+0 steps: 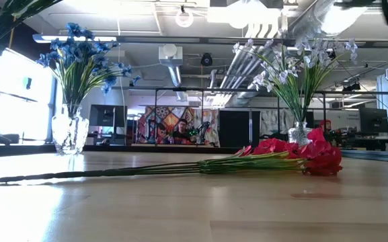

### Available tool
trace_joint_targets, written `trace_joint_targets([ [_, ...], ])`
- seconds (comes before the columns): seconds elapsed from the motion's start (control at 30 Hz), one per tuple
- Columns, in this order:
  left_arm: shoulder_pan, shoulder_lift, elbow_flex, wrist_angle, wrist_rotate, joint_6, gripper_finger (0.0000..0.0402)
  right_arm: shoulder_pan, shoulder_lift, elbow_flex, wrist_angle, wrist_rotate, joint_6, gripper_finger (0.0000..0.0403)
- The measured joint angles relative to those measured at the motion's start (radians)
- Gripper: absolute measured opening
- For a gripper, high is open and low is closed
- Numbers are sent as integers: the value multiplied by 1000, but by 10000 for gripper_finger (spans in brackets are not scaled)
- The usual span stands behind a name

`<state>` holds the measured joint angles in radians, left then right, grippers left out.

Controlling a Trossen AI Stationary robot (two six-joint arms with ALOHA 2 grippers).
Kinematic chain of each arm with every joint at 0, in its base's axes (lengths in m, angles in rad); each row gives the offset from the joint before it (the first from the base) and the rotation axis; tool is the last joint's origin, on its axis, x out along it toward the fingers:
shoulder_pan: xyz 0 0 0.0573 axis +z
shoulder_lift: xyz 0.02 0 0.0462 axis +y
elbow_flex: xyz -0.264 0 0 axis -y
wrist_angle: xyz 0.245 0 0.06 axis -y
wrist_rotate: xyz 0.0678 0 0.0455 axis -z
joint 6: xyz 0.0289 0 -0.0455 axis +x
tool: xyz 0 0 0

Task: Sort flowers into vase by color
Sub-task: Put the bottom red flowers into the pink vase

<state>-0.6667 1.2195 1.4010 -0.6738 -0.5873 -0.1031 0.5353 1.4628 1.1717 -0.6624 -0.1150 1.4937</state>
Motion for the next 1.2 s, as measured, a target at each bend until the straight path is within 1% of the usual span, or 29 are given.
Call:
trace_joint_targets([
  [0.1, 0, 42, 0, 26, -16, 76, 170, -58, -64, 0, 41, 2, 27, 1],
  [0.13, 0, 57, 0, 43, -37, 104, 170, -75, -80, 0, 59, 3, 42, 1],
  [0.23, 3, 100, 0, 163, -158, 178, 170, -131, -113, 0, 114, 14, 115, 1],
  [0.27, 10, 111, 0, 206, -178, 211, 170, -148, -118, 0, 137, 13, 132, 1],
  [0.33, 28, 128, 0, 282, -177, 267, 170, -185, -125, 0, 186, -3, 149, 1],
  [0.4, 48, 139, 0, 316, -152, 278, 170, -215, -125, 0, 239, -18, 151, 1],
  [0.53, 82, 144, 0, 317, -94, 251, 170, -256, -125, 0, 338, -55, 149, 1],
  [0.6, 94, 147, 0, 309, -83, 246, 170, -269, -125, 0, 379, -61, 147, 1],
  [0.67, 99, 155, 0, 304, -100, 260, 172, -276, -125, 0, 430, -67, 143, 1],
  [0.83, 111, 191, 0, 309, -108, 361, 192, -290, -125, 0, 508, -96, 165, 1],
  [0.97, 131, 239, -1, 328, -165, 407, 216, -294, -125, 0, 555, -124, 180, 0],
  [1.1, 160, 285, 26, 351, -163, 445, 230, -294, -124, 0, 586, -124, 185, 0],
  [1.2, 185, 322, 75, 327, -132, 461, 230, -293, -124, 0, 628, -124, 185, 0],
])
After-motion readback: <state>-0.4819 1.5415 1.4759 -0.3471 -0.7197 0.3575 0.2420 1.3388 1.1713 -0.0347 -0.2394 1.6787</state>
